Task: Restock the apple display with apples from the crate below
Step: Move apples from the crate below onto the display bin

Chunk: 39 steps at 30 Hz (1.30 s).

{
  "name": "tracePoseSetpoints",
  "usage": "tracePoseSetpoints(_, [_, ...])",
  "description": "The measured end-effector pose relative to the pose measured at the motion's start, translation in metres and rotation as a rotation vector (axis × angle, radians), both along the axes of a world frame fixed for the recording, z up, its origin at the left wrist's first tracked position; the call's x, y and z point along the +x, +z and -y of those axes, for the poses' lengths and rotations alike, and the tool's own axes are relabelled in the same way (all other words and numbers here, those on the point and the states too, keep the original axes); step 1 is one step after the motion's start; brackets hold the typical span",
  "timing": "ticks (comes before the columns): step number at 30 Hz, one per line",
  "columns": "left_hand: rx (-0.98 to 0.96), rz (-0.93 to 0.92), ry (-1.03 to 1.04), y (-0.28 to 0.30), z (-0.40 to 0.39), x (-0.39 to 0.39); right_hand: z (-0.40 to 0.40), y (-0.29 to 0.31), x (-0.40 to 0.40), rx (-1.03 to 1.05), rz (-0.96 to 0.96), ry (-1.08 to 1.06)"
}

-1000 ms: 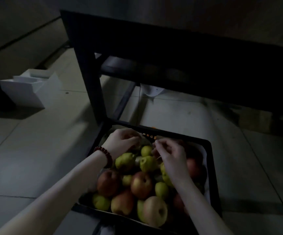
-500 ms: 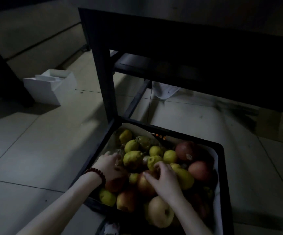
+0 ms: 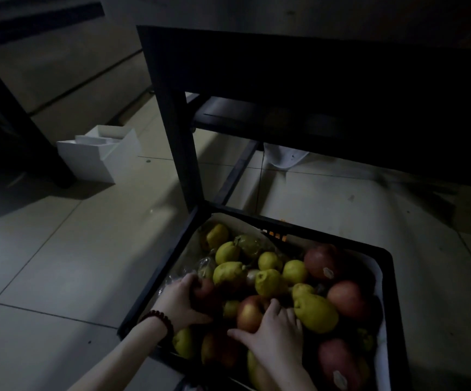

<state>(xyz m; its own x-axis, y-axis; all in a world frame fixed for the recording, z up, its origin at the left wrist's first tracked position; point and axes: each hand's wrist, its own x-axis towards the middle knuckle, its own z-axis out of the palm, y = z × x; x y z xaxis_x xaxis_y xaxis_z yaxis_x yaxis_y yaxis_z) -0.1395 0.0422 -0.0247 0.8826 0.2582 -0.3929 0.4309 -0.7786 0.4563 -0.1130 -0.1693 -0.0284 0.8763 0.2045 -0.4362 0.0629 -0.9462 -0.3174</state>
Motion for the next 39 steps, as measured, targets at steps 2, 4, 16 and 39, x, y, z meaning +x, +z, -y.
tracePoseSetpoints(2, [-0.041, 0.068, 0.072, 0.007, -0.001, 0.002, -0.002, 0.000, 0.000, -0.027, 0.003, -0.009])
tracePoseSetpoints(4, [-0.065, 0.100, 0.100, 0.016, 0.000, 0.004, -0.004, -0.001, 0.003, -0.021, 0.024, -0.043])
tracePoseSetpoints(16, [-0.216, 0.176, 0.101, 0.051, 0.011, 0.011, 0.010, 0.047, 0.005, 0.815, 0.046, -0.357])
tracePoseSetpoints(39, [-0.602, 0.322, 0.014, 0.349, 0.007, 0.092, -0.014, 0.342, 0.053, 0.922, 0.384, -0.459])
